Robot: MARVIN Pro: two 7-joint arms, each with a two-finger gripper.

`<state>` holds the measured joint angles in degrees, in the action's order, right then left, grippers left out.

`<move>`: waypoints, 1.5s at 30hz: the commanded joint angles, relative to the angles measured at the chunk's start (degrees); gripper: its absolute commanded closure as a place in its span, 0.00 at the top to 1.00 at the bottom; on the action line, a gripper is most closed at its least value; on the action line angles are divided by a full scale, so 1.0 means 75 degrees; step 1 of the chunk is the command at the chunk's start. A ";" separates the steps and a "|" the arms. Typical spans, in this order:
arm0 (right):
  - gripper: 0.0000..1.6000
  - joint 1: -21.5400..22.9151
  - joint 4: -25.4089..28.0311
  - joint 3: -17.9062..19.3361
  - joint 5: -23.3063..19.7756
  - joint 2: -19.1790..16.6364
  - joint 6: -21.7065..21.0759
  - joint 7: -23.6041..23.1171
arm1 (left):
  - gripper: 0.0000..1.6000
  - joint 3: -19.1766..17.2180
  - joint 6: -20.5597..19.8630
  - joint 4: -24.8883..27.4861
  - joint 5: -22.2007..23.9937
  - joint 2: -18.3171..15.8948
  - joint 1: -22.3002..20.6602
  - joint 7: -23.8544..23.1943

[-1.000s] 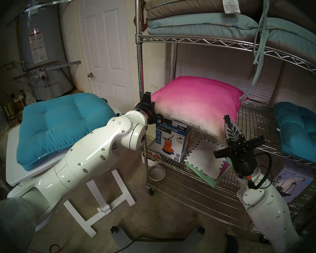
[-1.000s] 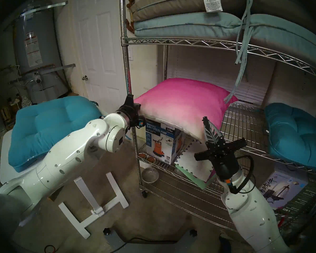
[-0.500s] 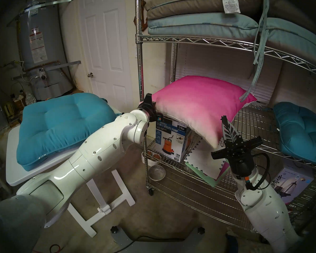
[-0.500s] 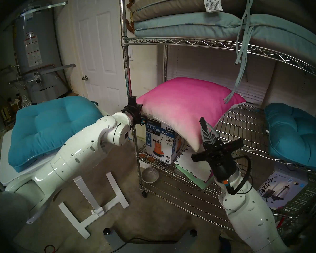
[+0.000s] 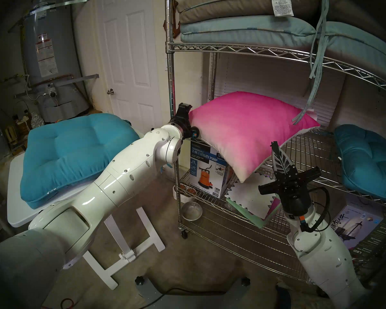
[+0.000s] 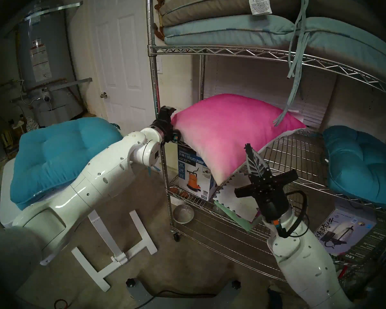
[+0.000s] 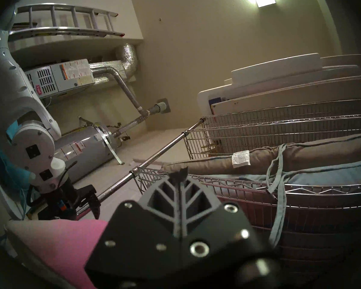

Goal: Put cushion on the shelf

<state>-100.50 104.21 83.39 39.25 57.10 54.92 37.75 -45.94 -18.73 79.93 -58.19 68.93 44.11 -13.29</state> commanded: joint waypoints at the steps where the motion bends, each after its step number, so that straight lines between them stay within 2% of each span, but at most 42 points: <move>1: 0.51 -0.0146 0.0674 -0.0207 0.0065 0.0133 0.0011 -0.0002 | 1.00 -0.0432 -0.0303 0.0906 -0.0160 -0.0470 -0.0074 0.0312; 2: 0.91 -0.0197 0.0820 -0.0307 0.0113 0.0190 -0.0033 -0.0037 | 1.00 -0.0456 -0.0340 0.1052 -0.0162 -0.0525 -0.0006 0.0276; 3: 0.91 -0.0197 0.0820 -0.0307 0.0113 0.0190 -0.0033 -0.0037 | 1.00 -0.0456 -0.0340 0.1052 -0.0162 -0.0525 -0.0006 0.0276; 4: 1.00 -0.0336 0.1108 -0.0636 0.0281 0.0415 -0.0228 -0.0129 | 1.00 -0.0507 -0.0429 0.1633 -0.0142 -0.0756 0.0224 0.0128; 6: 1.00 -0.0344 0.1151 -0.0817 0.0356 0.0511 -0.0252 -0.0166 | 1.00 -0.0499 -0.0408 0.1410 -0.0159 -0.0670 0.0151 0.0186; 8: 1.00 -0.0488 0.1456 -0.1096 0.0621 0.0710 -0.0558 -0.0252 | 1.00 -0.0550 -0.0506 0.1752 -0.0163 -0.0828 0.0314 0.0099; 14: 1.00 -0.0777 0.1793 -0.1197 0.1101 0.0979 -0.1252 -0.0304 | 1.00 -0.0646 -0.0751 0.2407 -0.0163 -0.1134 0.0623 -0.0163; 20: 1.00 -0.0538 0.2209 -0.2521 0.1988 0.1755 -0.1988 -0.0932 | 1.00 -0.0685 -0.0812 0.2667 -0.0180 -0.1228 0.0731 -0.0359; 24: 1.00 -0.0341 0.2150 -0.2786 0.2335 0.1929 -0.2219 -0.1261 | 1.00 -0.0702 -0.0845 0.2745 -0.0191 -0.1262 0.0768 -0.0444; 25: 0.80 -0.0137 0.2021 -0.3011 0.2459 0.2084 -0.2323 -0.1346 | 1.00 -0.0710 -0.0861 0.2785 -0.0194 -0.1280 0.0785 -0.0479; 26: 0.47 0.0000 0.1972 -0.3054 0.2532 0.2102 -0.2390 -0.1432 | 1.00 -0.0717 -0.0872 0.2813 -0.0198 -0.1292 0.0797 -0.0507; 27: 0.00 0.0170 0.1882 -0.3220 0.2615 0.2191 -0.2508 -0.1494 | 1.00 -0.0724 -0.0887 0.2849 -0.0201 -0.1308 0.0811 -0.0542; 29: 0.00 0.0392 0.1736 -0.3437 0.2838 0.2499 -0.2762 -0.1656 | 1.00 -0.0738 -0.0922 0.2930 -0.0207 -0.1347 0.0838 -0.0619; 35: 0.00 0.0787 0.1435 -0.3559 0.3181 0.2832 -0.3528 -0.1773 | 1.00 -0.0766 -0.1025 0.3130 -0.0225 -0.1437 0.0892 -0.0834; 40: 0.00 0.1219 0.0836 -0.3300 0.3443 0.3251 -0.3754 -0.1710 | 1.00 -0.0776 -0.1101 0.3244 -0.0247 -0.1486 0.0913 -0.0988; 45: 0.00 0.1582 0.0253 -0.2954 0.3522 0.3215 -0.3729 -0.1393 | 1.00 -0.0778 -0.1161 0.3314 -0.0272 -0.1512 0.0920 -0.1105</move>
<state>-94.57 109.63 58.61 65.00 78.08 27.48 24.21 -50.86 -26.73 102.88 -60.02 57.92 51.58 -21.60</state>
